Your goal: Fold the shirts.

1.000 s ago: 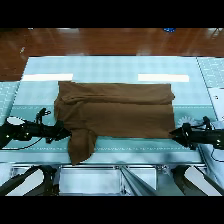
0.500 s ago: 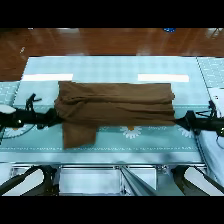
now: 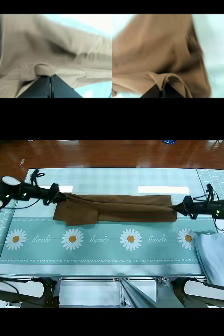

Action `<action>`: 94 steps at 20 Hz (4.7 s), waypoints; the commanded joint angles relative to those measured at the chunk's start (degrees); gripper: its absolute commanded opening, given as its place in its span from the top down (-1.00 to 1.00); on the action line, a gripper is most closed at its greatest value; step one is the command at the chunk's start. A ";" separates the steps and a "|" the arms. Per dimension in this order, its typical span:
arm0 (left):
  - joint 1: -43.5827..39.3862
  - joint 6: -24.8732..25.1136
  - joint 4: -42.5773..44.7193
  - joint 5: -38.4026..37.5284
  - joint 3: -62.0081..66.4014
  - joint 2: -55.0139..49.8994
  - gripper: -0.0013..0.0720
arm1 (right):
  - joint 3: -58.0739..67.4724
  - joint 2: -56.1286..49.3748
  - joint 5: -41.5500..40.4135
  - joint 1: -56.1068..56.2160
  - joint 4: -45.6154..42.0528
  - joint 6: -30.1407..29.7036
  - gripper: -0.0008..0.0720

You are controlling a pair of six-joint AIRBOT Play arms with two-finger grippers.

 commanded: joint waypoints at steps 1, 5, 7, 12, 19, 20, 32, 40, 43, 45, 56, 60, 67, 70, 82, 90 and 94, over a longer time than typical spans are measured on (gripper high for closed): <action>-1.49 -3.41 -0.42 -3.56 11.96 -10.62 0.91 | 8.48 -7.63 -2.12 2.78 1.16 1.09 0.91; -1.40 -3.65 -0.39 -3.93 16.22 -15.06 0.91 | 14.29 -12.92 -3.52 3.30 1.20 2.27 0.91; -1.33 -3.45 -0.39 -3.06 16.59 -15.78 0.91 | 16.20 -14.56 -3.80 3.32 1.25 2.32 0.91; -1.53 -2.84 -0.48 -1.25 18.58 -15.82 0.91 | 17.62 -16.17 -4.94 3.32 1.18 3.17 0.91; -0.85 -1.46 0.76 -6.93 21.24 -16.04 -0.42 | 19.08 -15.23 -1.29 1.11 1.70 3.32 -0.13; 0.98 -1.51 1.53 -10.75 22.34 -15.67 -0.42 | 20.17 -14.12 2.34 -0.98 1.55 3.32 -0.13; -0.94 12.70 3.28 11.45 -20.04 30.03 -0.42 | 2.86 -4.24 -3.37 -12.11 -3.96 3.91 -0.13; -6.43 11.52 5.14 12.41 -25.55 29.18 -0.42 | 6.86 -16.61 -3.17 -5.01 8.59 1.16 -0.15; -6.43 11.54 5.14 12.41 -25.53 29.18 -0.42 | 9.88 -18.64 -3.61 -2.64 10.32 1.22 -0.15; -6.43 11.54 5.14 12.44 -25.53 29.18 -0.42 | 11.41 -19.85 -3.52 -0.85 10.40 1.68 -0.15; -6.43 11.56 5.01 12.46 -25.51 29.18 -0.42 | 11.78 -19.10 1.29 5.77 12.96 -3.34 0.91; -6.69 11.61 2.80 10.71 -25.46 29.18 -0.42 | 11.15 -7.80 4.66 3.89 3.91 -1.77 0.92; -22.16 14.12 -2.12 15.19 -21.27 25.68 0.91 | -3.89 21.64 10.23 -1.51 -0.33 -1.99 0.91; -31.93 13.07 -2.10 14.95 -10.14 15.76 0.91 | -9.20 34.38 13.31 -1.70 -0.20 0.61 0.91; -56.15 -9.05 0.57 -3.61 33.90 -24.83 0.91 | -11.56 54.90 16.81 -1.70 0.04 10.27 0.92; -47.19 -7.32 1.05 -5.75 35.21 -19.54 0.91 | -11.56 50.47 15.91 -1.62 1.79 9.51 0.92; -33.62 -7.30 13.38 -9.53 30.67 -5.77 0.91 | -11.50 44.00 6.56 9.88 4.70 8.72 0.92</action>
